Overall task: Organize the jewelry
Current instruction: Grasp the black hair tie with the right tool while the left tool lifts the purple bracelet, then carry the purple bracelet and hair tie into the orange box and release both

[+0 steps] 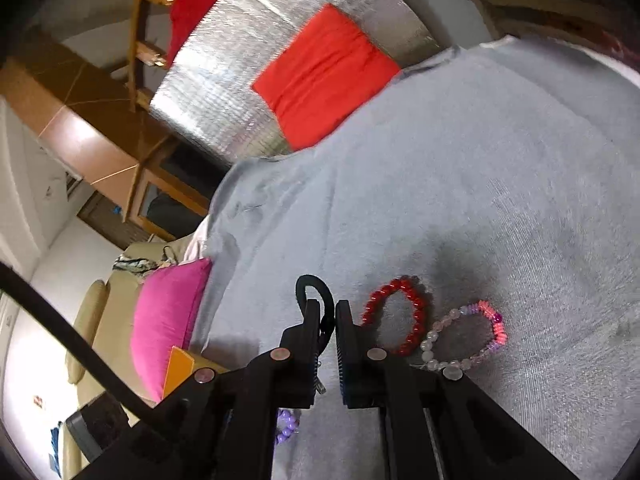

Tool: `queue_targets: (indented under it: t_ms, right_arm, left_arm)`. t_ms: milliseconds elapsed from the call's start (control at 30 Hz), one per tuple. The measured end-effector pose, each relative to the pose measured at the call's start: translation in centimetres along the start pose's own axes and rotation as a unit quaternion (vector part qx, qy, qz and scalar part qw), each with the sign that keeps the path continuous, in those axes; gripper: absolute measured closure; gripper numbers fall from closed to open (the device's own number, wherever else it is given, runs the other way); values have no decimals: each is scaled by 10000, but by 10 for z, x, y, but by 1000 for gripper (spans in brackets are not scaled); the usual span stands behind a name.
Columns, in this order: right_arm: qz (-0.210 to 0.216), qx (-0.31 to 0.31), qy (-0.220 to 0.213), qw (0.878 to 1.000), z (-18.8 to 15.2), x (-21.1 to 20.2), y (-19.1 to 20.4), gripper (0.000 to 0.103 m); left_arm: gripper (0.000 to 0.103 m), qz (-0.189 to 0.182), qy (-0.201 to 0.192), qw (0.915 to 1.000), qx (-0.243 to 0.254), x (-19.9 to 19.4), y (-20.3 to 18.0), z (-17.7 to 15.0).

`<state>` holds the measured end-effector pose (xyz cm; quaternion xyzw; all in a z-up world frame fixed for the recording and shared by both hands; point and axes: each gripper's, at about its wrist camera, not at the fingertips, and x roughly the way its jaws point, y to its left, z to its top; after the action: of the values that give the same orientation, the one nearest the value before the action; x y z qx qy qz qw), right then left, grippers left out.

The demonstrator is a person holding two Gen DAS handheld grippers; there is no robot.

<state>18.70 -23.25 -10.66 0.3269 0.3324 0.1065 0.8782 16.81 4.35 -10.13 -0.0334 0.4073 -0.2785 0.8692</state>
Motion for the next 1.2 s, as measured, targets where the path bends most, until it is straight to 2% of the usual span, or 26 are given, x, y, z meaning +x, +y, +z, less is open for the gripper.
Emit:
queue_targets:
  t_ms: [267, 600, 933, 1067, 1200]
  right_arm:
    - [191, -239, -176, 9994, -4, -17, 18, 94]
    - [360, -607, -52, 9975, -23, -14, 50, 94]
    - [632, -1184, 181, 9908, -59, 1, 103, 94]
    - [731, -1425, 285, 9867, -78, 9, 126, 94]
    - [916, -1725, 441, 9797, -101, 18, 155, 94]
  left_arm:
    - [94, -65, -346, 9993, -93, -21, -10, 3]
    - [94, -38, -836, 9963, -194, -60, -10, 0]
    - [94, 467, -1387, 9866, -727, -114, 29, -14]
    - [94, 787, -1601, 9792, -969, -136, 48, -22]
    - [94, 1235, -1761, 9676, -1320, -157, 74, -39]
